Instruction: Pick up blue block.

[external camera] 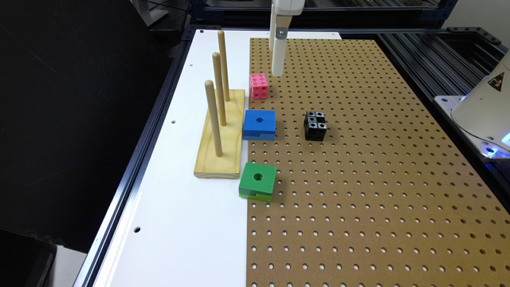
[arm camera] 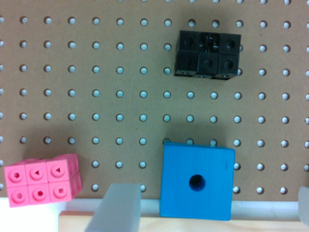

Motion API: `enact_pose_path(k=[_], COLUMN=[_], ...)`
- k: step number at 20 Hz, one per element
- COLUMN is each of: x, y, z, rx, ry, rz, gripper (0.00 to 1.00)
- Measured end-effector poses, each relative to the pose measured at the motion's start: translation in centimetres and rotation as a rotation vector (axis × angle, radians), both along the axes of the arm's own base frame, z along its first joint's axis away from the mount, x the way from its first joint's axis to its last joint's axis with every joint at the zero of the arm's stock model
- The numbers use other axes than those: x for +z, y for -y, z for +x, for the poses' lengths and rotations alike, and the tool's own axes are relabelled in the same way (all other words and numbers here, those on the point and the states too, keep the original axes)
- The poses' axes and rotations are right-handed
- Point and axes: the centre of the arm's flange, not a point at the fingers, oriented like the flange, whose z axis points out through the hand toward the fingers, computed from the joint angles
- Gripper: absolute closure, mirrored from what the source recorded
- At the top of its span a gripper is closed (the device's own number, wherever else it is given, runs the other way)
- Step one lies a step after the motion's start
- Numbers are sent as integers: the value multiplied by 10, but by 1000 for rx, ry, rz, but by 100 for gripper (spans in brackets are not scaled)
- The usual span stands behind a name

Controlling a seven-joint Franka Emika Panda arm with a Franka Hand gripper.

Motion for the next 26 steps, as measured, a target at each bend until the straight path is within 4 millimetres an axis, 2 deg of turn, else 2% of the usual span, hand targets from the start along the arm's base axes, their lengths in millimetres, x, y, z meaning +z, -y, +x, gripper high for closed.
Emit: enact_pose_path(k=[6,11,16,26], x=[-52,-64,-100,-128], y=[0,0,0,-2], z=[3,2,4,7], rx=[-1,-1,-3,-1], ry=[-8,-13,-11,-4], rz=[5,6,11,15], gripper=[0,0,0,0])
